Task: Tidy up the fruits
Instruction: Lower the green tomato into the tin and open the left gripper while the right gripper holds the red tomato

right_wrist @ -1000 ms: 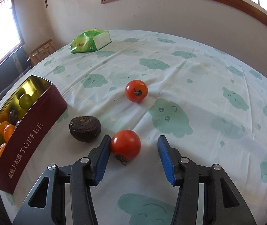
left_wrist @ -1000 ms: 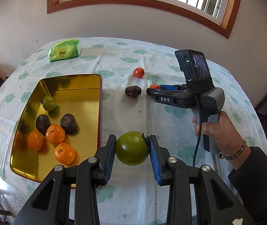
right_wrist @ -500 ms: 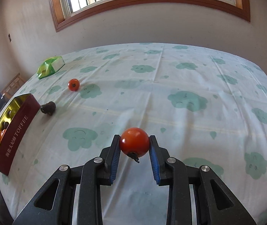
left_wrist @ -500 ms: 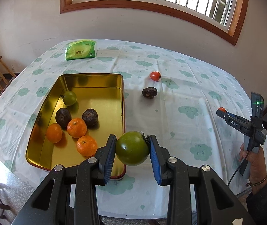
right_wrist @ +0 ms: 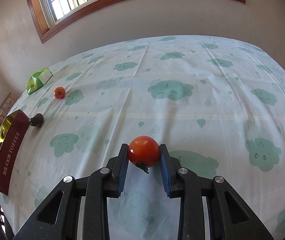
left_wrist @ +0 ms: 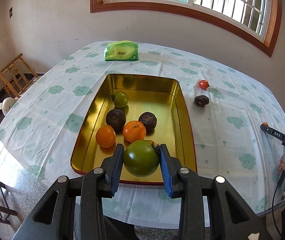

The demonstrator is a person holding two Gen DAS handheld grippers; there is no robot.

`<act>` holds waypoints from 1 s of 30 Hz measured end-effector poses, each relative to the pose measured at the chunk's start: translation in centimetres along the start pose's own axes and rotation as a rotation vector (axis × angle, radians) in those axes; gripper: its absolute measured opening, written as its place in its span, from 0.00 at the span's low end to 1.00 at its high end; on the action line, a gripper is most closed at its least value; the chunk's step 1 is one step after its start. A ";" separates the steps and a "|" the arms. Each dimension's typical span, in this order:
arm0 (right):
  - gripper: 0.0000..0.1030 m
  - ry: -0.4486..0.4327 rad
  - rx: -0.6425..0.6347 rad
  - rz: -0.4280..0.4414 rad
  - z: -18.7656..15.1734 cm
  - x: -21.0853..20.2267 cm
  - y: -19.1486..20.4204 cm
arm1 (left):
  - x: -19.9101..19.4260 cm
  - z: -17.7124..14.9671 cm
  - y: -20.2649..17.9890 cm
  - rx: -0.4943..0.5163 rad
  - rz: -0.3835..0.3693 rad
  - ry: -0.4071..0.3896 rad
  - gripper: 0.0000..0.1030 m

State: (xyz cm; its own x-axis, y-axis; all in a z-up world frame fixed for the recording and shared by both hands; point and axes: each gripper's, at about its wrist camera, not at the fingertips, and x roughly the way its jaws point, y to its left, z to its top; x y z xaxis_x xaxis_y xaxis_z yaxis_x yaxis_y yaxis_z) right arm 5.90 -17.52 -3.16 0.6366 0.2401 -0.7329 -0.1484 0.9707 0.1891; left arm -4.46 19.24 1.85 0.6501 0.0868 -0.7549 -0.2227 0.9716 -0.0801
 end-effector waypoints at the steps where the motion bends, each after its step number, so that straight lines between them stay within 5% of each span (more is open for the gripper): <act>1: 0.30 0.000 0.000 0.000 0.0 0.0 0.0 | 0.2 0.0 0.4 -0.013 0.001 0.005 0.31; 15: 0.30 0.001 -0.017 -0.021 -0.1 0.0 0.6 | 1.7 2.3 0.6 0.021 -0.019 -0.014 0.31; 30: 0.31 0.002 -0.019 -0.022 -0.1 0.0 0.6 | 9.2 8.3 -1.3 0.085 -0.001 0.039 0.31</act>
State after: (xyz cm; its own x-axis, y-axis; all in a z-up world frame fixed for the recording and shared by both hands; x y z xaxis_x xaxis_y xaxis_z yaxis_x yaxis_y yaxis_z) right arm 5.79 -16.94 -3.12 0.6384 0.2190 -0.7379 -0.1486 0.9757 0.1610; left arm 7.84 20.61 0.43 0.6209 0.0790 -0.7799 -0.1590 0.9869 -0.0266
